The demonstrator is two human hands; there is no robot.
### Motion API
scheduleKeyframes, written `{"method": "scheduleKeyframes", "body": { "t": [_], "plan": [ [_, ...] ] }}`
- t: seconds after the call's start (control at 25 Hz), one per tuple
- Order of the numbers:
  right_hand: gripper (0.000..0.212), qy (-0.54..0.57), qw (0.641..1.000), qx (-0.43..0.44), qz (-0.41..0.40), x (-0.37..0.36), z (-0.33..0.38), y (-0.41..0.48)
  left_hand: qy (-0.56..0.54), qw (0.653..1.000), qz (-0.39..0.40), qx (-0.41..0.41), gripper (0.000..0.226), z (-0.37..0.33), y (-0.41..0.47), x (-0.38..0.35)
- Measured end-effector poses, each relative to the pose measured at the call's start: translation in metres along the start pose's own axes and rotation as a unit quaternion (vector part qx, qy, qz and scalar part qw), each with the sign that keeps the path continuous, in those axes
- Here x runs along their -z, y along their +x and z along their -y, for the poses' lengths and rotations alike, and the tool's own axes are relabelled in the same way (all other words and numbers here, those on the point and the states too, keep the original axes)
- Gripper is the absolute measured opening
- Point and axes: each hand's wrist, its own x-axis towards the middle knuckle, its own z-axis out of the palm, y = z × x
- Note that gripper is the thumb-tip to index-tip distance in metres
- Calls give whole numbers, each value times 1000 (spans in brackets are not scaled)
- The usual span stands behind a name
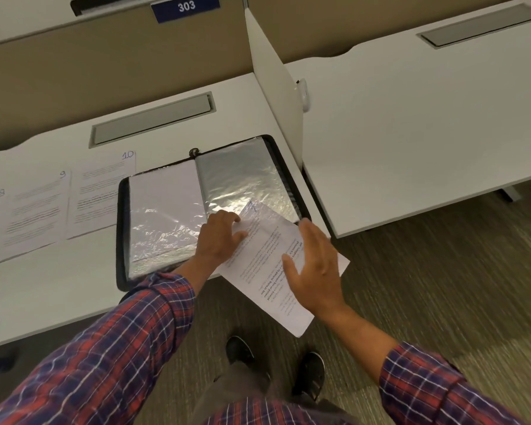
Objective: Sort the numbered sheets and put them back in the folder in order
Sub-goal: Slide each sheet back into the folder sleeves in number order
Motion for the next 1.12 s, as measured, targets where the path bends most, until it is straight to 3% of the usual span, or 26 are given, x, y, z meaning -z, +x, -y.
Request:
{"method": "scheduleKeyframes", "body": {
  "t": [0.2,0.48,0.6,0.76,0.96,1.12],
  "plan": [
    [62,-103,969,204,92,-40,16,34,10,1000,-6,-12,35,3,3,1],
    [42,-168,922,279,210,-77,-5,62,29,999,-15,-32,39,14,8,-2],
    [54,-201,910,251,262,-84,-10,69,6,999,-21,-45,35,20,9,-3],
    [71,-264,867,254,338,-91,-12,77,-49,997,-1,-54,32,32,9,2],
    [73,-286,892,188,296,-99,-9,73,-72,993,-53,-71,9,46,-1,8],
    [75,-266,920,99,271,-108,-2,71,-64,983,-135,-107,6,40,-11,10]
  ]
}}
